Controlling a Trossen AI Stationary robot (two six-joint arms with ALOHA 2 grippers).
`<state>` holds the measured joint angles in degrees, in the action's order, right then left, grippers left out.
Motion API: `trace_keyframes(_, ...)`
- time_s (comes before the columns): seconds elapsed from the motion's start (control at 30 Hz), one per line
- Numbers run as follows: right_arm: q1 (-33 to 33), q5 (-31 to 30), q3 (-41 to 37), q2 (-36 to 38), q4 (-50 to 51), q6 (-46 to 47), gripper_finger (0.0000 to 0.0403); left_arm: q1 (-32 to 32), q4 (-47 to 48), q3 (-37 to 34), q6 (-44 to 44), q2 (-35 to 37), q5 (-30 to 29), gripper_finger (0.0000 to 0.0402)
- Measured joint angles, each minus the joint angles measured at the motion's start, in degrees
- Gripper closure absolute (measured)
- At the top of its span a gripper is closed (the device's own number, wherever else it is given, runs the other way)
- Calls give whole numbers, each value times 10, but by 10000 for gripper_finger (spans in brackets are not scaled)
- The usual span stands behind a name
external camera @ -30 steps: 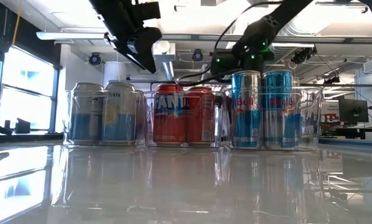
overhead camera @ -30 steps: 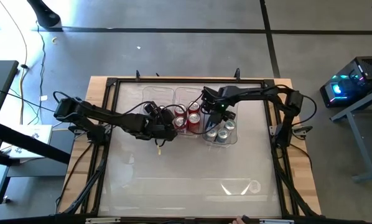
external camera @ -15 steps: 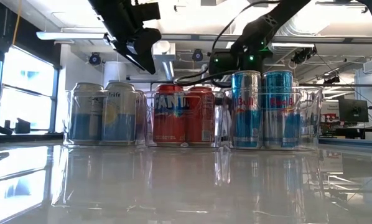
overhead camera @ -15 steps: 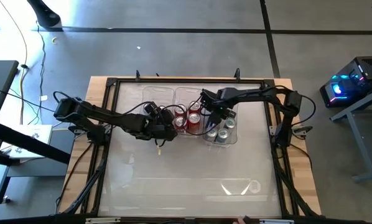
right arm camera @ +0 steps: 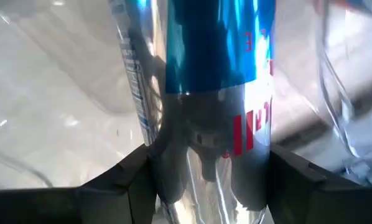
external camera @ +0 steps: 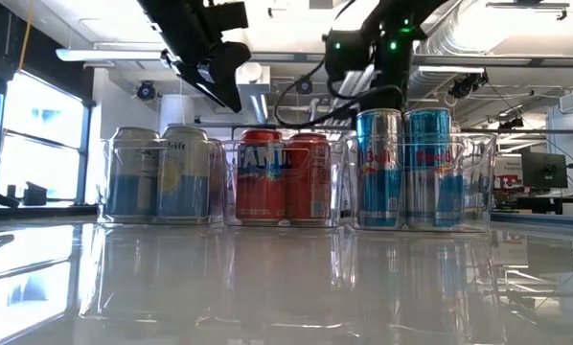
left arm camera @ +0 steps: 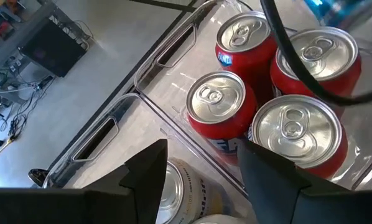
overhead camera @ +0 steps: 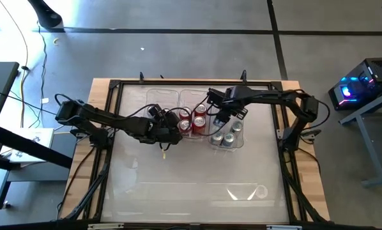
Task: Sort soda cans
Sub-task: Put the top left blue soda can inside the right transparent bin upright
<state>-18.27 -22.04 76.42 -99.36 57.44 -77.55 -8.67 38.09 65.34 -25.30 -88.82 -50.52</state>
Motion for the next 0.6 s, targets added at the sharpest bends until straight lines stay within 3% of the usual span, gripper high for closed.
trace_keyframes(0.2, 3, -52, 27, 49, 25, 7, 188, 0, -8, 0, 0, 0, -9, 211)
trace_keyframes(0.37, 22, -131, 46, 97, 34, 25, 188, 0, -18, 0, -4, 0, -16, 211)
trace_keyframes(0.47, 50, -173, 54, 128, 35, 57, 188, 0, -30, 0, -11, 0, -23, 211)
trace_keyframes(0.6, 117, -177, 56, 175, 32, 112, 188, -12, -51, 0, -24, 3, -39, 211)
